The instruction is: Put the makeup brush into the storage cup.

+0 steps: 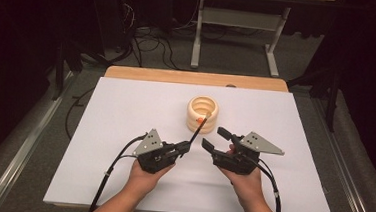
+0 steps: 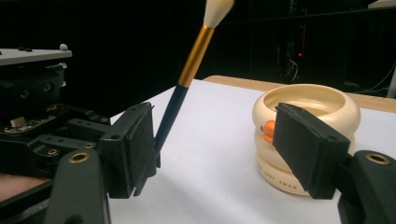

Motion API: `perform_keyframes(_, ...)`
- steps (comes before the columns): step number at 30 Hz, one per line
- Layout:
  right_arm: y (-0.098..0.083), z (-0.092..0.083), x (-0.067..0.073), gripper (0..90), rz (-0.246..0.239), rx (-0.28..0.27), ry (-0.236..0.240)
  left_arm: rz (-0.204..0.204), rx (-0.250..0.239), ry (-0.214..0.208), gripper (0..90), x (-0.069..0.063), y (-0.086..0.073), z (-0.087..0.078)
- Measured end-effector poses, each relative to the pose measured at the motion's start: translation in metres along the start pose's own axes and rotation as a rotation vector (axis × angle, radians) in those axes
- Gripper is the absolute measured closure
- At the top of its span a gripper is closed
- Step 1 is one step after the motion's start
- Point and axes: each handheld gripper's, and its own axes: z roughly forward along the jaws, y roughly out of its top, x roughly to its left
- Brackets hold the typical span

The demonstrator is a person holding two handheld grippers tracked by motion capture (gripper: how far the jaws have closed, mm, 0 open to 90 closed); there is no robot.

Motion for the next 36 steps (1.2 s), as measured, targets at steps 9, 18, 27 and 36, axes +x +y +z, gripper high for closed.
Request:
perform_keyframes(9,-0.001,0.001,0.002,38.3,0.024,-0.005,0.027,-0.008,-0.002,-0.008,84.6,-0.001,-0.003,0.002)
perform_keyframes(18,-0.002,0.002,0.005,41.6,0.065,-0.006,0.064,-0.007,0.000,-0.027,84.6,-0.007,-0.007,0.007)
perform_keyframes(27,-0.005,0.004,0.004,46.6,0.093,-0.004,0.083,-0.009,-0.002,-0.036,84.7,-0.010,-0.008,0.008)
perform_keyframes(36,-0.005,0.005,0.005,52.7,0.100,-0.004,0.096,-0.013,-0.003,-0.049,84.6,-0.012,-0.009,0.010)
